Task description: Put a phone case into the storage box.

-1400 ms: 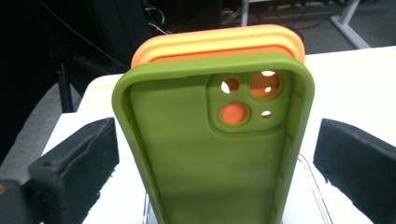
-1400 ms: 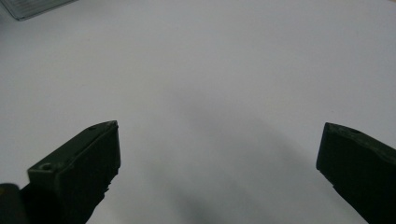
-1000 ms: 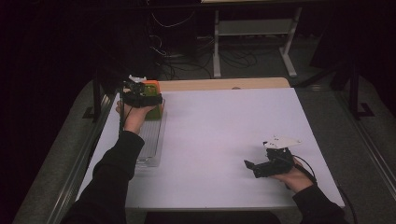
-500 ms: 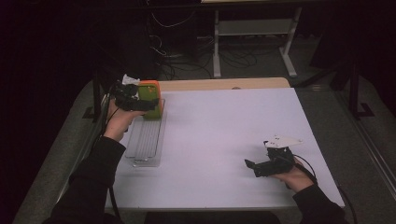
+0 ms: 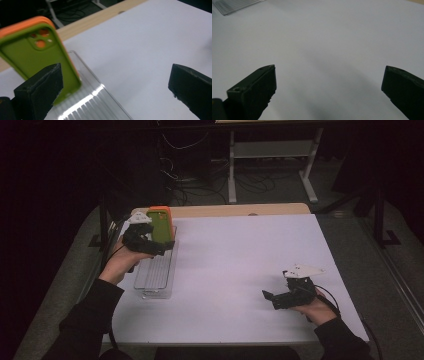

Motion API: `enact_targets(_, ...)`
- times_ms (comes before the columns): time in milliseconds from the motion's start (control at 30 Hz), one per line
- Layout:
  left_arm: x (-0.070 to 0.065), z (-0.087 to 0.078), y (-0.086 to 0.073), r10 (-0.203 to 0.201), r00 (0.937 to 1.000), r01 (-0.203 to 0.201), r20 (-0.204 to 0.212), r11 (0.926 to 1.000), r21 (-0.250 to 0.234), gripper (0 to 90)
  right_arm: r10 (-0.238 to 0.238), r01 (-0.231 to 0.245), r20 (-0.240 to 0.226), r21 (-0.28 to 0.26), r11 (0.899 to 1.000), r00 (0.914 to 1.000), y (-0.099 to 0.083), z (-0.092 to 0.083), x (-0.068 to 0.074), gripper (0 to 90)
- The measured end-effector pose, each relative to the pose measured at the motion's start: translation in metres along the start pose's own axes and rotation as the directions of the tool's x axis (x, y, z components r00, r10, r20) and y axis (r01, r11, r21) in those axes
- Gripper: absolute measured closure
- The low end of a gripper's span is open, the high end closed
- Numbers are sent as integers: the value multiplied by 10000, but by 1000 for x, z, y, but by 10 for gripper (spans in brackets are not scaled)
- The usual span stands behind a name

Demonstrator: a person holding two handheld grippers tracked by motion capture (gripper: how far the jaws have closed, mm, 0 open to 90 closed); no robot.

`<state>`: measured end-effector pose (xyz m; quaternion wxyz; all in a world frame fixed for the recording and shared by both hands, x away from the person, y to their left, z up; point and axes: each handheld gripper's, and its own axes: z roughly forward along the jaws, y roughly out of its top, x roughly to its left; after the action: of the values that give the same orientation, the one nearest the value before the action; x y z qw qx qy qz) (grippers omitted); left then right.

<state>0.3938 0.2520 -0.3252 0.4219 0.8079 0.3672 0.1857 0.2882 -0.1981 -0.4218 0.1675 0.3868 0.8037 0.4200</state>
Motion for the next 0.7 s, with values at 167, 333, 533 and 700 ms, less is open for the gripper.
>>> enact_targets(167,-9,-5,-13,142,9977,-139,663,9999,-43,0,-106,105,-75,-37,9999,9999,2,-2,-1,0)
enact_targets(333,-18,-11,-26,323,9937,-307,1075,9994,-168,0,-48,47,-143,-73,10000,9999,4,-5,0,0)
enact_targets(533,-28,-16,-39,663,9891,-632,1316,9976,-279,0,-129,124,-222,-215,9997,9997,6,-8,-1,0)
enact_targets(700,-34,-18,-53,701,9866,-641,1474,9969,-457,0,-120,114,-220,-272,9996,9997,7,-12,-2,0)
